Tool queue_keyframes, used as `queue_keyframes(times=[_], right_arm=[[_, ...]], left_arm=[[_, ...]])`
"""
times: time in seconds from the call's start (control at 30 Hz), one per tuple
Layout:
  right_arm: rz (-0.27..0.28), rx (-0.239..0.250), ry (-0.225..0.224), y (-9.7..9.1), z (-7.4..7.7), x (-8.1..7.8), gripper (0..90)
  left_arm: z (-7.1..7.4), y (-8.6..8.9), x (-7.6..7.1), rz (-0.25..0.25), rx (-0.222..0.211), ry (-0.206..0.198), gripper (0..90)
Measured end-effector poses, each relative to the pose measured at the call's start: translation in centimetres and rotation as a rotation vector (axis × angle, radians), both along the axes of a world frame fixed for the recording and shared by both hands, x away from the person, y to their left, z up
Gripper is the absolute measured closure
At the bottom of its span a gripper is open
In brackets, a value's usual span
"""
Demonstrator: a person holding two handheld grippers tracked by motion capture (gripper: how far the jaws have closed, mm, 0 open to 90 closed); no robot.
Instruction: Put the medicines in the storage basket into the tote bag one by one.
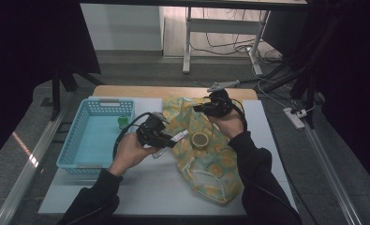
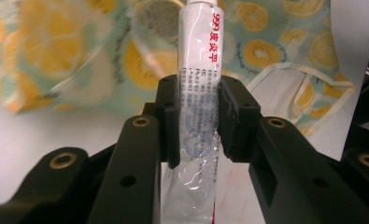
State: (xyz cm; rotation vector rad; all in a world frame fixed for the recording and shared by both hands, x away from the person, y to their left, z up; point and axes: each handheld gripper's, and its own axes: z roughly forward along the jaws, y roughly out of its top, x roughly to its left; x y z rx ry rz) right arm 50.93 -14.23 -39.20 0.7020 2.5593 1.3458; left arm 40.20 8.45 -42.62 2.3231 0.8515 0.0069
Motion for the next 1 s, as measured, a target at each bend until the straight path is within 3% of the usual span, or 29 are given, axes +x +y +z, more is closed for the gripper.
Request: queue_keyframes(times=[0.57, 0.7, 1.0], right_arm=[[-0.002, 0.004, -0.007, 0.0, 0.3, 0.0, 90.0], [-0.001, 0.004, -0.008, 0.0, 0.5, 0.1, 90.0], [-0.015, 0.006, -0.003, -0.5, 0.5, 0.3, 90.0]], left_arm=[[-2.2, -6.9, 2.5, -0.057, 0.062, 0.024, 71.5], [-2.7, -8.1, 3.0, -0.061, 0.054, 0.028, 71.4], [-3.2, -9.4, 4.0, -0.057, 0.021, -0.008, 71.4]])
